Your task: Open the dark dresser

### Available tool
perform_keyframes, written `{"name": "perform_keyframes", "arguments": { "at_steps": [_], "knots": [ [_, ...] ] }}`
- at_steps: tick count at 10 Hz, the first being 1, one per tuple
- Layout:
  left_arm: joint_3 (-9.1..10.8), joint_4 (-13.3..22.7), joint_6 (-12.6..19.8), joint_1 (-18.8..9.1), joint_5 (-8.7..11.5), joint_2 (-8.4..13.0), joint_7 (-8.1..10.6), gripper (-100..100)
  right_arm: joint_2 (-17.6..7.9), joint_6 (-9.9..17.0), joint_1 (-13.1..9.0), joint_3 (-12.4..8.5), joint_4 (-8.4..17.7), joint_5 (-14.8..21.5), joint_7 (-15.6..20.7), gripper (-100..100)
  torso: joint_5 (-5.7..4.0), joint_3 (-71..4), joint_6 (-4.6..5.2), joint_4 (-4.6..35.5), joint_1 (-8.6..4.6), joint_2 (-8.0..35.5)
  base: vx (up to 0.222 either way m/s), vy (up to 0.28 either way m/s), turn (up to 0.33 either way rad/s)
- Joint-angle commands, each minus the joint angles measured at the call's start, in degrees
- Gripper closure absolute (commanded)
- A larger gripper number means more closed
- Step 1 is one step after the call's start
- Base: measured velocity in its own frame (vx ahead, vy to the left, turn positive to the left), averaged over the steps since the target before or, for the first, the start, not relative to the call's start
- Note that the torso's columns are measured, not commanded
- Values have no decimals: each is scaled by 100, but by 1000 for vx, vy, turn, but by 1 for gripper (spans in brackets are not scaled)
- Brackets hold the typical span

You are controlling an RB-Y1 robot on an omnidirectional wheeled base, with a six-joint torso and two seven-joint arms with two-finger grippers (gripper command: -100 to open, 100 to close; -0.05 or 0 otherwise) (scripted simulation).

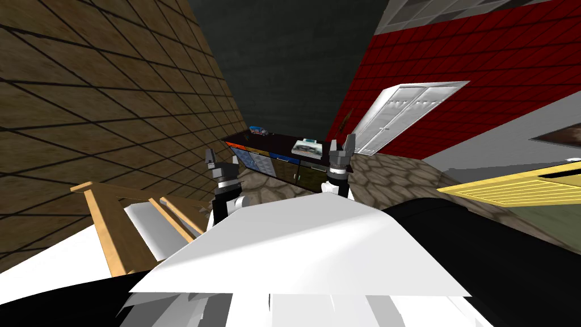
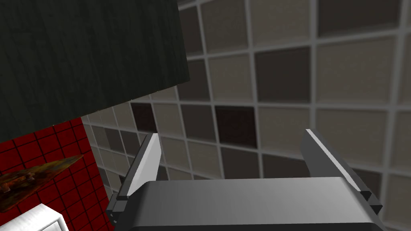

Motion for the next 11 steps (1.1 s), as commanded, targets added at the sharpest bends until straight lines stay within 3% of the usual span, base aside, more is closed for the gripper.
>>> {"name": "perform_keyframes", "arguments": {
  "at_steps": [1, 9, 10, 11],
  "knots": [
    [0, 0, 0, 0, 0, 0, 0, 0, 0, 0, 0, 0, 0, 0, 0, 0, 0, -467, 0, 235, 0, 232, 0, 0, 0],
    [0, -2, -1, 0, 0, 0, 0, 0, 0, 0, 0, 0, -2, 0, 0, 0, 0, -7073, 0, 3537, 0, 3539, 0, 0, 0],
    [-37, 85, 39, -41, -19, 176, -8, -100, 0, 0, 0, 0, -2, 0, 0, 0, 0, -7919, 0, 3960, 0, 3962, 29, 2, -40],
    [-86, 202, 92, -97, -45, 295, -18, -100, 0, 0, 0, 0, 0, 0, 0, 0, 1, -8317, 1, 4147, 2, 4148, 64, 5, -100]
  ]
}}
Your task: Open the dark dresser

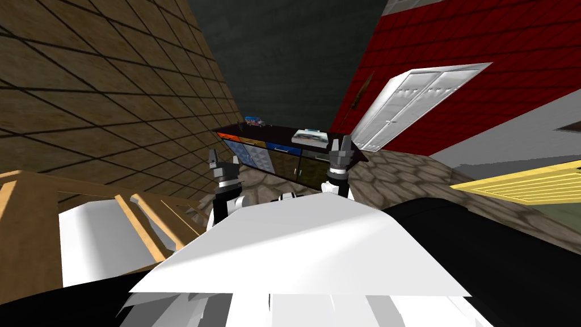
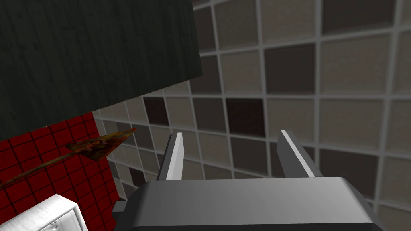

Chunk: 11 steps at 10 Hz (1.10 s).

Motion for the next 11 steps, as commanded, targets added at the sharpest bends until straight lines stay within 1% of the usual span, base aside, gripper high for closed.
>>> {"name": "perform_keyframes", "arguments": {
  "at_steps": [1, 2, 8, 9, 11],
  "knots": [
    [-139, 292, 134, -124, -69, 271, -29, -100, 0, 0, 1, 0, 1, 0, 0, 0, 0, -118, 0, 53, 1, 44, 92, 21, -135],
    [-173, 373, 170, -162, -87, 297, -36, -100, 0, 0, 1, 0, 1, 0, 0, 0, 1, -146, -1, 68, 5, 55, 99, 17, -106],
    [-567, 1313, 595, -606, -290, 414, -120, -100, 0, 0, 2, 0, 0, 0, 0, 0, 1, -140, -2, 81, 5, 80, 117, 21, -140],
    [-596, 1381, 626, -638, -305, 427, -126, -100, 0, 0, 1, 0, 1, 0, 0, 0, 1, -137, -2, 82, 5, 86, 83, 29, -90],
    [-708, 1650, 747, -765, -363, 530, -149, -100, 0, 0, 1, 0, 1, 0, 0, 0, -3, -133, -1, 84, -8, 90, 82, 14, -101]
  ]
}}
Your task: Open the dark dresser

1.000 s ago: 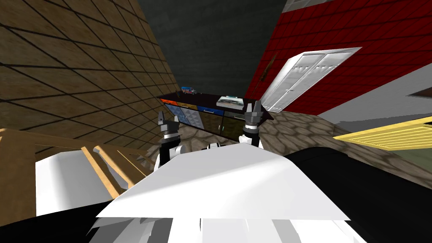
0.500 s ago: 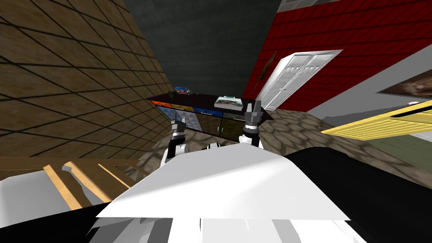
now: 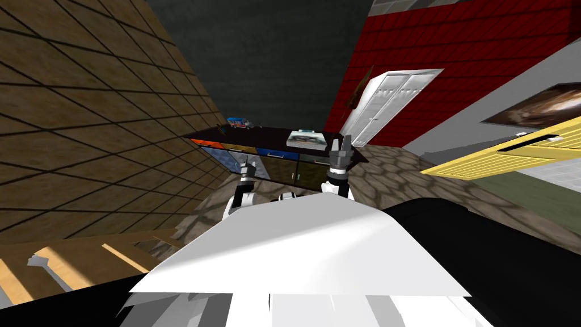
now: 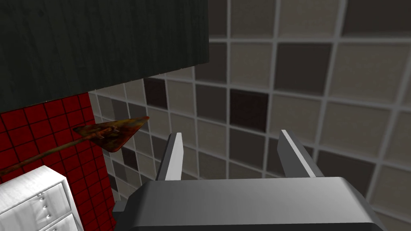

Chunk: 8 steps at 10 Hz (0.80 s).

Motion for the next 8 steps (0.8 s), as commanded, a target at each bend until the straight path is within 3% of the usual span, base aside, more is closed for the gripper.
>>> {"name": "perform_keyframes", "arguments": {
  "at_steps": [1, 8],
  "knots": [
    [-145, 353, 176, -169, -75, 153, -31, -100, 0, 0, 0, 0, 0, 0, 0, 0, 0, -5, 1, -3, 0, -9, 104, 37, -131],
    [-535, 1282, 596, -607, -276, 513, -114, -100, 0, 0, 0, 0, 0, 0, 0, 0, 2, -1, 1, 0, 6, -2, 100, 32, -123]
  ]
}}
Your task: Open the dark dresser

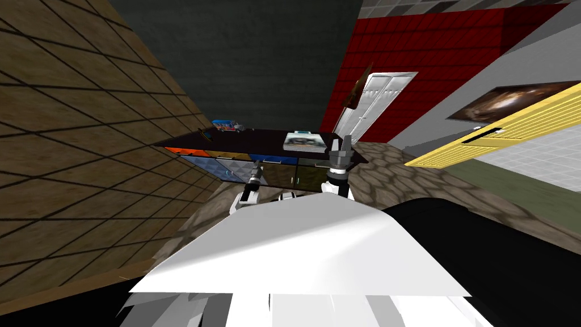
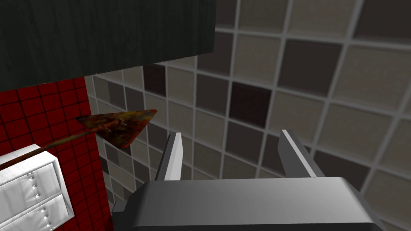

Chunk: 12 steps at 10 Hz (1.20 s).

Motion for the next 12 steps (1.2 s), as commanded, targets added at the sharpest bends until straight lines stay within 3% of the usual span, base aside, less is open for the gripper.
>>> {"name": "perform_keyframes", "arguments": {
  "at_steps": [1, 4, 5, 10, 11, 12],
  "knots": [
    [-132, 345, 173, -181, -64, 147, -22, -100, 0, 0, 0, 0, 0, 0, 0, 0, 1, -5, -2, -3, 5, -7, 94, 47, -93],
    [-157, 406, 176, -201, -81, 150, -35, -100, 0, 0, 0, 0, 0, 0, 0, 0, -2, 2, -4, 0, -7, 6, 47, 20, -50],
    [-156, 405, 174, -200, -81, 150, -35, 100, 0, 0, 0, 0, 0, 0, 0, 0, -3, 7, -2, 3, -8, 12, 5, 2, -1],
    [-228, 178, 222, -46, -66, 239, 3, 100, 0, 1, -3, 0, 1, 0, 0, 0, 3, 1, -2, -1, 10, 2, -164, 43, 28],
    [-285, 158, 259, -84, -27, 224, 50, -100, 0, 1, -2, 0, 1, 0, 0, 0, -2, -22, 0, -10, -9, -38, 60, 19, -107],
    [-295, 155, 265, -92, -19, 221, 59, -100, 0, 0, 0, 0, 0, 0, 0, 0, -4, -48, 1, -22, -13, -79, 121, 0, -88]
  ]
}}
